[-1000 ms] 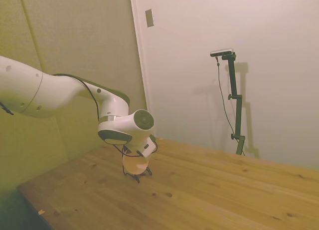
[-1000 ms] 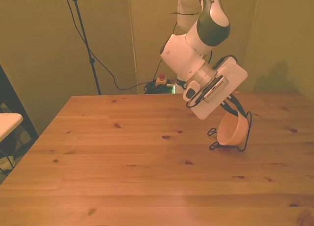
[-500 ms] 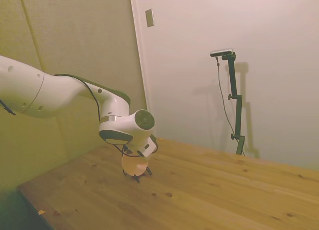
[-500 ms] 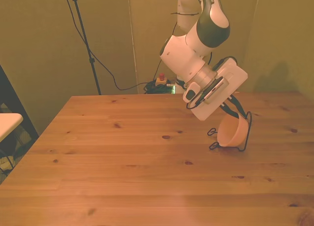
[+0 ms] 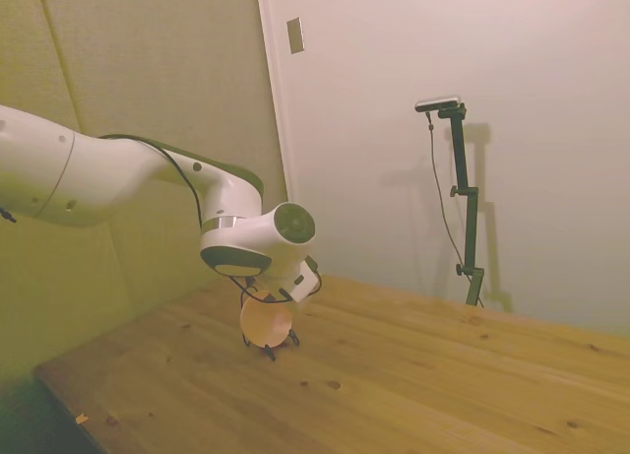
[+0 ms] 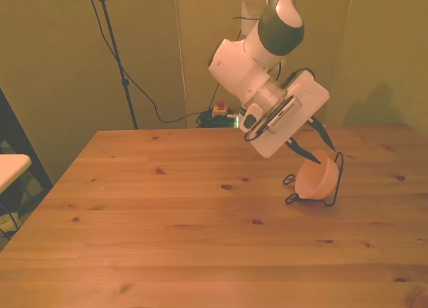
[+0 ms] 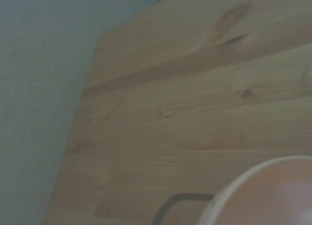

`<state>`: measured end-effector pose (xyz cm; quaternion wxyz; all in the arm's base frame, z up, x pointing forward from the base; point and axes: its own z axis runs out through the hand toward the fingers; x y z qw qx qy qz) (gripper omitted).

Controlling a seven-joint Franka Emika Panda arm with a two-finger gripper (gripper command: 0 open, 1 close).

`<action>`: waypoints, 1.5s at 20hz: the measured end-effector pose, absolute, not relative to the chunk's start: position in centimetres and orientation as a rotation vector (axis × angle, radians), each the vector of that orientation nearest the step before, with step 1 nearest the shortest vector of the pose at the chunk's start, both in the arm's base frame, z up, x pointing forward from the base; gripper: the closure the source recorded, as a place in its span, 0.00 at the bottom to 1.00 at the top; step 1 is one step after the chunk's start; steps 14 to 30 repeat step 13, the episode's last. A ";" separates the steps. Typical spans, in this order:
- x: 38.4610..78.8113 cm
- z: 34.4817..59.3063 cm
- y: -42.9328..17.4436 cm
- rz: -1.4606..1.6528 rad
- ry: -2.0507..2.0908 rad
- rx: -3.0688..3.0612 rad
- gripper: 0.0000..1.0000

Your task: Load the bowl

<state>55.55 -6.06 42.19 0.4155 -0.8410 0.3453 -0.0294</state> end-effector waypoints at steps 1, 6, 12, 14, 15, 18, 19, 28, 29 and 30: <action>55.2 43.0 -6.8 -0.076 0.882 -2.127 0.00; 52.5 45.2 -8.3 -0.071 0.959 -2.234 0.00; 48.0 43.9 -9.5 -0.100 1.073 -2.326 0.00; 47.2 43.4 -9.5 -0.104 1.091 -2.335 0.00; 47.2 43.4 -9.5 -0.104 1.091 -2.335 0.00; 47.2 43.4 -9.5 -0.104 1.091 -2.335 0.00; 47.2 43.4 -9.5 -0.104 1.091 -2.335 0.00; 47.2 43.4 -9.5 -0.104 1.091 -2.335 0.00; 47.2 43.4 -9.5 -0.104 1.091 -2.335 0.00; 47.2 43.4 -9.5 -0.104 1.091 -2.335 0.00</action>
